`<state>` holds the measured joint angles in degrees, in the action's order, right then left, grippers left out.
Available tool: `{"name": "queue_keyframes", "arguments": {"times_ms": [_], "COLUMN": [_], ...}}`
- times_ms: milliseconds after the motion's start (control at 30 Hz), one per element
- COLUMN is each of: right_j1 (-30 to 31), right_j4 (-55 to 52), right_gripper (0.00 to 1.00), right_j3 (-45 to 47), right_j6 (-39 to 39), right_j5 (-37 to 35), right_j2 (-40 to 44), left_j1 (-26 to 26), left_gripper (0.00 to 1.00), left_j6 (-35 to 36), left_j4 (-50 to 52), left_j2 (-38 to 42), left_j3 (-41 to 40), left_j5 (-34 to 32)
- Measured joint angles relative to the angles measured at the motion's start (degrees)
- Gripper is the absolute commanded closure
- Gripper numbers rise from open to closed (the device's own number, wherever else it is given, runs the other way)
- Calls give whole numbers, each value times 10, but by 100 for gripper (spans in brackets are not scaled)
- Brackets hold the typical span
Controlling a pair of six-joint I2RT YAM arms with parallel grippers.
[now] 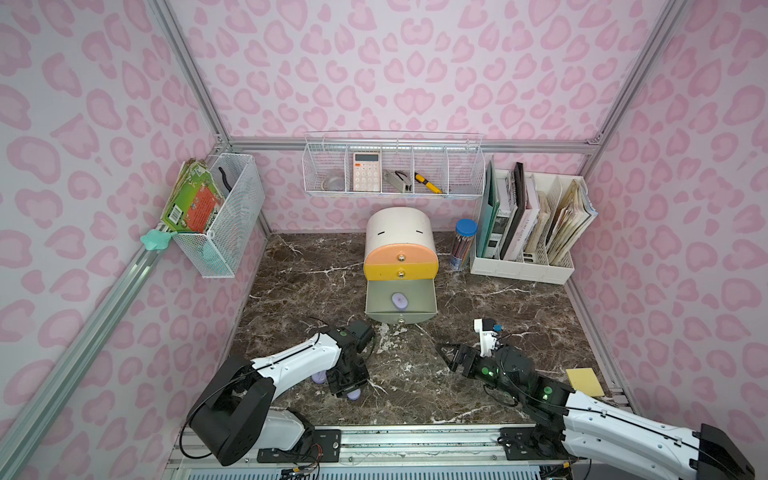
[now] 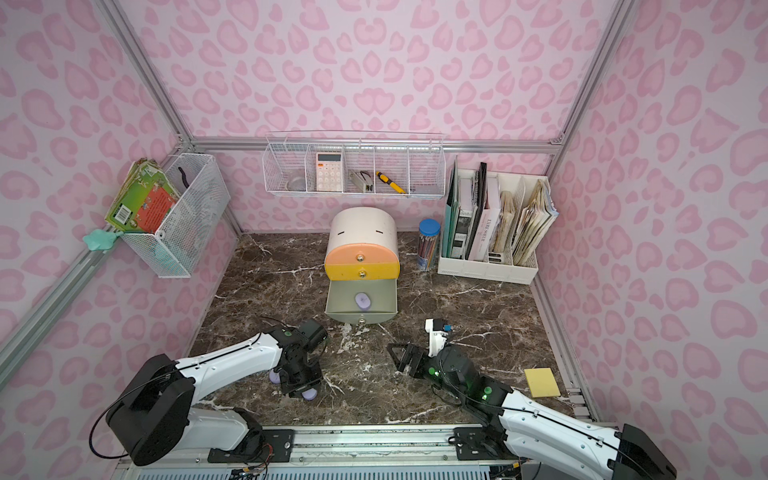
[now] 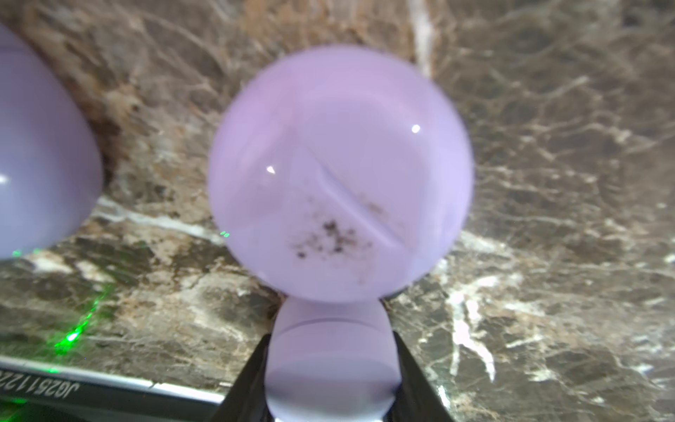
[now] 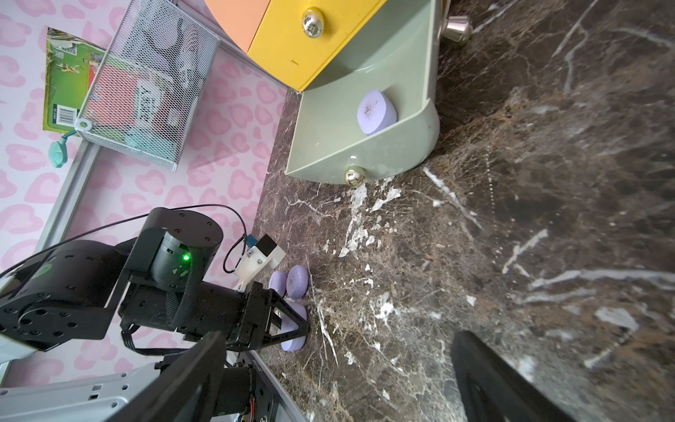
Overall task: Put the bluetooth earphones in the drawer according to color
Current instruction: Pick up the Bluetooth earphone from the center of the board.
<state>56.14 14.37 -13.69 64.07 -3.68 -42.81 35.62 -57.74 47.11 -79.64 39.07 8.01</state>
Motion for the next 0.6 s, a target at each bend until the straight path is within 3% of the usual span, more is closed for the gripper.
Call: {"name": "queue_keyframes", "arguments": {"times_ms": [200,600], "right_j1": [0,-10], "right_j4": [-7,-30], "right_gripper": [1,1], "right_j3": [2,17], "right_j6": [0,3], "right_j5": [-2,-8], "right_j2": [14,59], "left_j1": [17,18], "left_gripper": [72,72], "left_j6": [9,65], "left_j4": [10,78], "left_j2": [-7,-90], "left_j3": [62,312], "left_j5": [-15,-84]}}
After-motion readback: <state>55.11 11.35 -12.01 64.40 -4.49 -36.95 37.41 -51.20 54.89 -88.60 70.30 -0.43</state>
